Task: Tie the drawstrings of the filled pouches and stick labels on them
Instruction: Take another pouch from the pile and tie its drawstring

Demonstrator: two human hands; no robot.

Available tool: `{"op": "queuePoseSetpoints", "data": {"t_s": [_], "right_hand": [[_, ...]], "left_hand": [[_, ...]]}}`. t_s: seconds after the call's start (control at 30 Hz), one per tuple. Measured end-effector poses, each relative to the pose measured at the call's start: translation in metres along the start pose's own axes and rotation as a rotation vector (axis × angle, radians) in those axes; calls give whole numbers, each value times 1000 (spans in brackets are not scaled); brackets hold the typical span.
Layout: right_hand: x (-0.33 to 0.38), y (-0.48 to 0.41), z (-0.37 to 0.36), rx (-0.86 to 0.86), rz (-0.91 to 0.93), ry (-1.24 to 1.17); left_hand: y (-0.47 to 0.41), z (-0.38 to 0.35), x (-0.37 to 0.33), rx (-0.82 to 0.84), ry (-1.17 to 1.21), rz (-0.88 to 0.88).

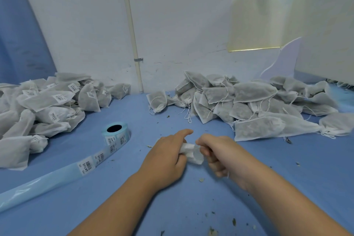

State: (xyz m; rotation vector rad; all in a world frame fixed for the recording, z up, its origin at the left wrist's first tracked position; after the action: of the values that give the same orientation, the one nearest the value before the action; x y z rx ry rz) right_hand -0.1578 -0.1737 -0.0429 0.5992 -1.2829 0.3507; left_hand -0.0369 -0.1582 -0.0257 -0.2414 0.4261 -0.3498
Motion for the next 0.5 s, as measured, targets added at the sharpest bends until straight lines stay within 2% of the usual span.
{"op": "queuePoseSetpoints", "data": {"t_s": [0.13, 0.33, 0.5], "right_hand": [[4, 0, 1, -30, 106, -136], [27, 6, -15, 153, 302, -426], [59, 27, -5, 230, 496, -677]], "left_hand": [[-1, -5, -3, 45, 26, -26], [-4, -6, 2, 53, 25, -25], [0, 8, 3, -41, 62, 6]]}}
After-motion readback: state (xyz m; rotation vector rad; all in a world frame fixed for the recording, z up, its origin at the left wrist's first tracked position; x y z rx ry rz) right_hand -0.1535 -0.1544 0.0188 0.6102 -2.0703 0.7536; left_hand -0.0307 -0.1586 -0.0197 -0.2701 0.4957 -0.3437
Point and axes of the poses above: each hand's wrist, its own y-axis away from the middle knuckle, its own z-axis out of the back of the hand, x = y × z, the point moved 10 cm from there along -y, towards the middle knuckle, and after that the axes turned 13 degrees about x, right-handed, at the moved point
